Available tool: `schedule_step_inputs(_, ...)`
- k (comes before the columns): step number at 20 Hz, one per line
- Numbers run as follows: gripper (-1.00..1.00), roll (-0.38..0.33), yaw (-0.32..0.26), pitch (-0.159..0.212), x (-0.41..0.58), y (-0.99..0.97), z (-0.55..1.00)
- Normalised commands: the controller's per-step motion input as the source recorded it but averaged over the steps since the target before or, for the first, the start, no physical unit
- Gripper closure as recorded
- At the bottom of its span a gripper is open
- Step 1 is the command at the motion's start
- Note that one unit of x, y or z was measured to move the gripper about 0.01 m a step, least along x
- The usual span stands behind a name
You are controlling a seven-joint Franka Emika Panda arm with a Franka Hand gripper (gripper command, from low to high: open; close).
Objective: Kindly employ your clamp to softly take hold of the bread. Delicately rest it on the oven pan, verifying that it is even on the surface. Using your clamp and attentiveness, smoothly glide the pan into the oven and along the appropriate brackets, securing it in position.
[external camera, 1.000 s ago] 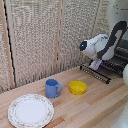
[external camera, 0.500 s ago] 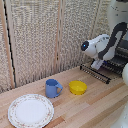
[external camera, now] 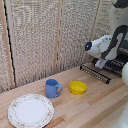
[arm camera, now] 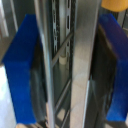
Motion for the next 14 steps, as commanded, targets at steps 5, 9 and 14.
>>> schedule_step_inputs(5, -1.00, -0.096, 0.023, -0.005, -0.215, -0.33, 0.10)
schedule_step_inputs(9, -1.00, -0.043, 0.017, 0.000, -0.056, -0.01, 0.27)
schedule_step_inputs(14, -1.00, 0.041, -0.002, 0.021, 0.088, 0.15, 0.34)
